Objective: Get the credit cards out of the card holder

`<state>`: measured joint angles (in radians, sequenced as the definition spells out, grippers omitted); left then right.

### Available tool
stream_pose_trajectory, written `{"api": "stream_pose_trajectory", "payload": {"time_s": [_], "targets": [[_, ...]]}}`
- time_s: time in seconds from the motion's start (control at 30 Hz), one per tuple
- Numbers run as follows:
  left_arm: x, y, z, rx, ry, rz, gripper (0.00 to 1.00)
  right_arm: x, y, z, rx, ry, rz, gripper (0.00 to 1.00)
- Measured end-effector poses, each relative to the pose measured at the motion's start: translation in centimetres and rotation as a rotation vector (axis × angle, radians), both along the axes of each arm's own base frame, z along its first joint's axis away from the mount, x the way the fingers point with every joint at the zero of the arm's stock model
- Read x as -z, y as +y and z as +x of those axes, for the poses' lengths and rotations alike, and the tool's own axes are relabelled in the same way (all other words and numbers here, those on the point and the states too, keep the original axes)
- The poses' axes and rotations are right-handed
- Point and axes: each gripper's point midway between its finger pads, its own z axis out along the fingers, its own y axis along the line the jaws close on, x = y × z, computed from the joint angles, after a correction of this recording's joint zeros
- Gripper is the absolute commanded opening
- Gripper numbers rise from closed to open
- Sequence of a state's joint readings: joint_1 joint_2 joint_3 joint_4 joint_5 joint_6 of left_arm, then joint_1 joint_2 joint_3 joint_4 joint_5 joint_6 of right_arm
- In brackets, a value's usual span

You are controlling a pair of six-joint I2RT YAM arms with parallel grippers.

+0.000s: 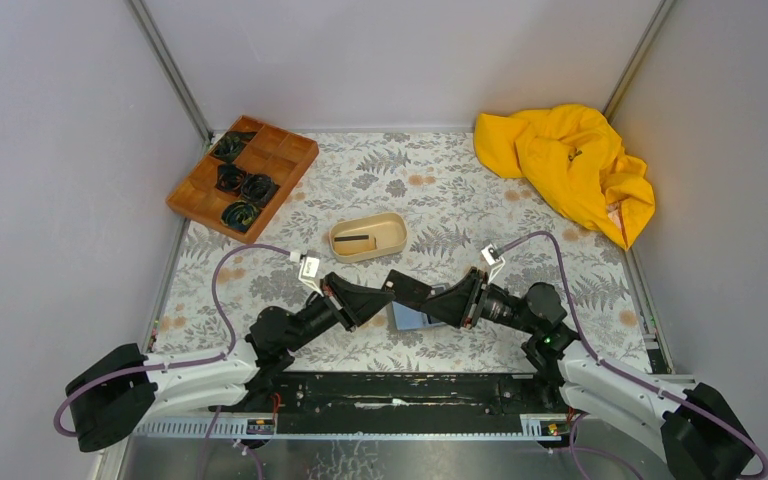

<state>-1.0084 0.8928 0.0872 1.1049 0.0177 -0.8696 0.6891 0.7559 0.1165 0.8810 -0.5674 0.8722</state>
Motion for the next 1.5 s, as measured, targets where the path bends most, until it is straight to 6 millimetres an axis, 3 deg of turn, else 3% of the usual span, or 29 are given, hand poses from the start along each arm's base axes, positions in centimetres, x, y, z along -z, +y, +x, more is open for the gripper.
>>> {"api": "stream_pose_trajectory", "payload": {"time_s": [0.23,0.4,0.5,0.53,0.6,0.67,0.8,0.97,1.07,1.2,1.33,1.5], "targets": [[0.7,-0.2,0.1,0.001,0.012,0.020,0.00,-0.3,0.2,0.3,-0.001,-0.003,0.002,0.33],[1.1,-0.3,0.2,0.001,0.019,0.031,0.00,-0.2,0.4,0.4,-0.002,0.001,0.002,0.04],[1.1,-0.3,0.2,-0.001,0.021,0.034,0.01,-0.4,0.4,0.3,-0.008,-0.001,0.010,0.00],[1.1,-0.3,0.2,-0.001,0.022,0.035,0.05,-0.5,0.4,0.3,-0.010,-0.003,0.013,0.00],[1.0,-0.2,0.2,-0.003,0.020,0.033,0.28,-0.5,0.4,0.3,-0.011,0.000,0.010,0.00],[1.1,0.0,0.2,-0.008,0.017,0.040,0.40,-0.6,0.5,0.3,-0.012,0.001,-0.002,0.00],[0.8,1.5,0.4,-0.065,0.028,0.024,0.40,-1.6,1.1,1.5,0.006,-0.010,-0.067,0.00],[1.8,4.3,1.0,-0.173,0.072,0.015,0.39,-4.3,2.8,4.6,0.016,-0.081,-0.188,0.00],[1.9,5.4,1.2,-0.216,0.088,0.012,0.38,-5.2,4.4,7.4,-0.019,-0.092,-0.273,0.00],[2.4,6.3,1.4,-0.249,0.105,0.024,0.38,-5.7,8.1,12.4,-0.137,-0.076,-0.358,0.00],[4.2,6.4,1.5,-0.260,0.136,0.086,0.38,-3.1,11.0,16.4,-0.227,-0.015,-0.431,0.00],[6.0,6.5,1.6,-0.270,0.166,0.152,0.38,2.4,12.9,19.5,-0.297,0.105,-0.505,0.00]]}}
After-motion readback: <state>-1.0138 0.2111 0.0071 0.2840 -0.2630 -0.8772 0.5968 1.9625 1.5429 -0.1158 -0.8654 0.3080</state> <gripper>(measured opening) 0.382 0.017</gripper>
